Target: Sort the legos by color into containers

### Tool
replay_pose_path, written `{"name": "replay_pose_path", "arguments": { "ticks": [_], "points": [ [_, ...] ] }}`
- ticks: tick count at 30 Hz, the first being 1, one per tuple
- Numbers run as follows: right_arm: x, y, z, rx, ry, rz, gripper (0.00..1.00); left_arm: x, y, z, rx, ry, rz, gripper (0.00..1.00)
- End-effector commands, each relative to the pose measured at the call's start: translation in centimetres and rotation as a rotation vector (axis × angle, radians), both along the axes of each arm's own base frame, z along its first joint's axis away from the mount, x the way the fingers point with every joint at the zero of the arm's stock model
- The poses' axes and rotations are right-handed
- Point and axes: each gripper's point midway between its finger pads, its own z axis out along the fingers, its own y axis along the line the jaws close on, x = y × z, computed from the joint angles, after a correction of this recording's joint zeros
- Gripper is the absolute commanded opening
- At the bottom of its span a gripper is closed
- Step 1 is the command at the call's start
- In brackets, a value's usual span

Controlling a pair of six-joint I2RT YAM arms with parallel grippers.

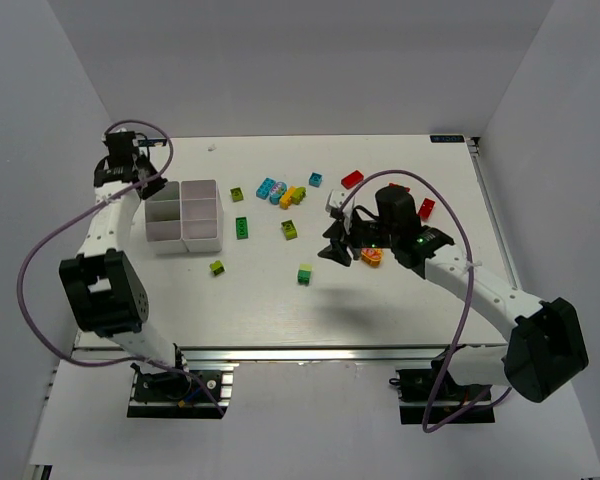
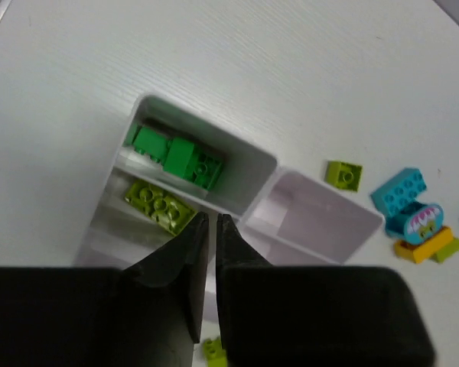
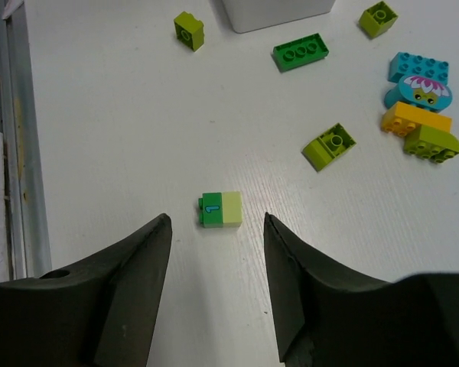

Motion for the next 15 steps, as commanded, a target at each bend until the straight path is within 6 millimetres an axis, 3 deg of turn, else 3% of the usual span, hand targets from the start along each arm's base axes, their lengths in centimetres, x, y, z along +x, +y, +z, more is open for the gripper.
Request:
{"name": "replay_pose_path", "arguments": {
  "ticks": [1,2,5,7,10,11,15],
  "points": [
    [0.2,0.7,1.0,0.007,0.070,0.010,0.57,-2.3,-3.0,6.3,-0.084,-0.195,-0.094,0.19],
    [0.7,1.0,1.2,0.008,0.084,0.006,0.57,-3.2,-3.7,5.2,-0.113,-0.186,-0.114,0.21],
    [1.4,1.4,1.4,-0.002,0.130,-0.023,0.57,-4.7,-6.5,7.1,-0.193,-0.274,-0.200,0.41],
    [1.6,1.4,1.1,-0.014,0.169,-0.051,0.56,-5.6,-8.1,6.5,-0.213,-0.264,-0.245,0.51],
    [1.7,1.2,0.7,-0.022,0.218,-0.078,0.50,-7.2,-12.2,6.1,-0.230,-0.244,-0.360,0.56],
    [1.7,1.1,0.6,-0.022,0.230,-0.085,0.45,-8.0,-14.8,6.0,-0.224,-0.233,-0.422,0.58],
    [2.3,0.2,0.3,-0.016,0.291,-0.131,0.33,-9.8,-19.3,4.3,-0.228,-0.212,-0.521,0.62]
  ]
}}
